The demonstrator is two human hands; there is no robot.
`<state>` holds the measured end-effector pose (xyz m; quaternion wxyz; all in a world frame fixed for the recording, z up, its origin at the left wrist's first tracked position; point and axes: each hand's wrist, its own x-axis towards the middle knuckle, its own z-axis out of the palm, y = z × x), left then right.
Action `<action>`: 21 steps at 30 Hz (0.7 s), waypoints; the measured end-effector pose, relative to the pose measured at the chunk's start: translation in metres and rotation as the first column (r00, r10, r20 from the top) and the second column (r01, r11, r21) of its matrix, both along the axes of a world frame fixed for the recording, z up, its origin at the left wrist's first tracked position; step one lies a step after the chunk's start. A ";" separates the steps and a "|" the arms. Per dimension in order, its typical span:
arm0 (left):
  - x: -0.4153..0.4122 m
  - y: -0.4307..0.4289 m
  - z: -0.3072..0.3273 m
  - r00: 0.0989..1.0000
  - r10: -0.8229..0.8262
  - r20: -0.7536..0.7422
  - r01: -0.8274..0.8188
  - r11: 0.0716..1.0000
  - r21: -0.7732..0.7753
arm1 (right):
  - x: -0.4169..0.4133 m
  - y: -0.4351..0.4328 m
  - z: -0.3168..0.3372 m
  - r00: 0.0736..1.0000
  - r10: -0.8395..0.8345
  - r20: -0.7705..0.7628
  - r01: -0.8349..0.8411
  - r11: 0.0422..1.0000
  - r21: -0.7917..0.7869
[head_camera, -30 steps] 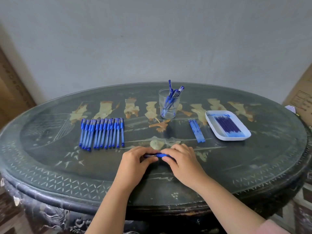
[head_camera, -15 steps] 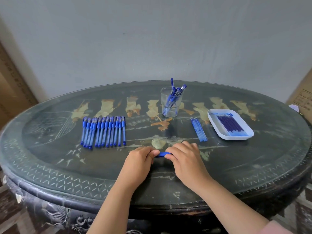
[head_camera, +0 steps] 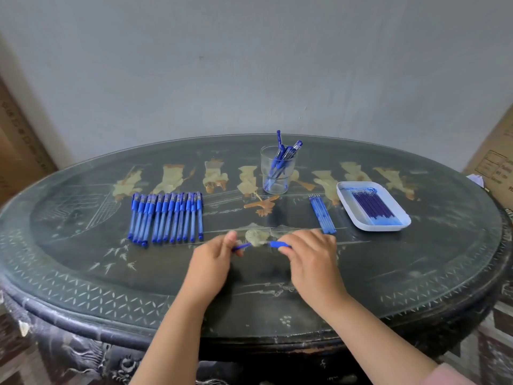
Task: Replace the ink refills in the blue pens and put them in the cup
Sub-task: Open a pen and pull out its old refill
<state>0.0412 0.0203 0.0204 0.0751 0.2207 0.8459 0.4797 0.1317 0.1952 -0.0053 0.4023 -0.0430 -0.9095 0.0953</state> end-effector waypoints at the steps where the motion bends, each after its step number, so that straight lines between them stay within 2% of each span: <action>1: -0.002 -0.002 0.000 1.000 0.017 0.013 -0.017 1.000 0.026 | 0.000 0.002 0.000 1.000 -0.011 -0.030 0.010 1.000 -0.027; 4: 0.001 -0.004 0.000 0.996 -0.008 -0.089 0.009 1.000 0.011 | -0.003 0.000 -0.002 1.000 0.010 -0.019 -0.010 1.000 0.013; 8: -0.001 -0.002 -0.006 0.971 0.011 -0.238 0.010 0.996 0.087 | -0.003 0.001 0.000 0.999 -0.028 -0.035 0.028 0.999 -0.018; 12: -0.005 0.001 -0.020 0.920 -0.007 -0.392 0.010 1.000 0.008 | -0.003 0.002 -0.002 1.000 0.005 0.005 -0.005 1.000 0.000; 17: -0.006 0.006 -0.030 0.888 0.023 -0.459 -0.090 0.988 -0.124 | -0.004 0.003 -0.003 0.998 0.022 0.059 -0.022 1.000 0.005; 21: -0.003 0.003 -0.028 0.881 -0.026 -0.472 -0.033 0.993 -0.117 | -0.005 0.002 -0.005 0.995 0.027 0.101 -0.028 1.000 0.007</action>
